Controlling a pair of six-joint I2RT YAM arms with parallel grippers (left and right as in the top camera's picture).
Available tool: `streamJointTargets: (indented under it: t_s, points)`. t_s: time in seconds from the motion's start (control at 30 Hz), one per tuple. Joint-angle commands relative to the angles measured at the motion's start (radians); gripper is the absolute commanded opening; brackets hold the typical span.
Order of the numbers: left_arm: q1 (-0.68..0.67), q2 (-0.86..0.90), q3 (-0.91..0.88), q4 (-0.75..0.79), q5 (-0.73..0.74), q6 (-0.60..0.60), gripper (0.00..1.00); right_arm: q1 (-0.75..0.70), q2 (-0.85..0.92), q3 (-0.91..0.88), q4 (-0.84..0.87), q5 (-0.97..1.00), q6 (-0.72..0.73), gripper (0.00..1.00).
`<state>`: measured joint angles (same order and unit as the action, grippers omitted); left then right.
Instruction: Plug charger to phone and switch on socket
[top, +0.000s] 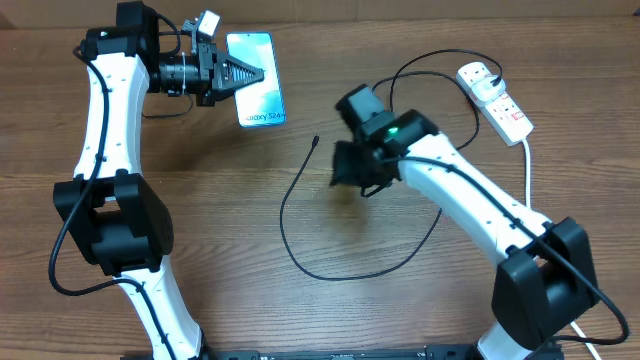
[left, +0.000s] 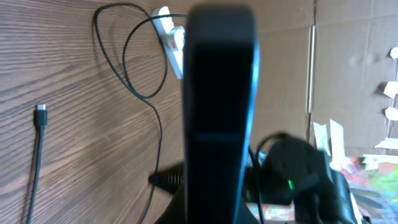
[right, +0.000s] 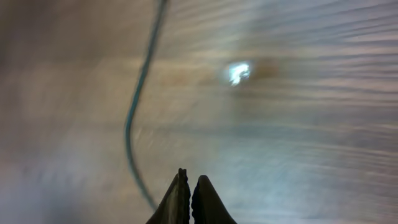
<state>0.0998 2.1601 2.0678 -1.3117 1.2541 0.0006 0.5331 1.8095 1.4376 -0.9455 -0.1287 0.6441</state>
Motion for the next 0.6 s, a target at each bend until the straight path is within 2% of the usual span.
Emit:
streamJointTargets:
  t_s: [0.0,0.2,0.23,0.4,0.57]
  points:
    - [0.005,-0.029,0.011,0.0,0.018,0.019,0.04,-0.066,0.002,-0.046,0.034,0.037,0.113,0.1]
    - [0.005,-0.029,0.011,0.003,0.014,0.023,0.04,-0.091,0.002,-0.053,0.153,-0.094,0.061,0.52]
    - [0.005,-0.029,0.011,0.003,0.008,0.023,0.04,-0.089,0.002,-0.053,0.181,-0.116,0.058,0.56]
    - [0.002,-0.029,0.011,0.0,-0.104,0.022,0.04,-0.09,0.013,-0.002,0.212,-0.169,0.043,0.67]
    - [-0.023,-0.029,0.011,0.001,-0.393,-0.067,0.04,-0.09,0.141,0.287,-0.042,-0.115,-0.043,0.71]
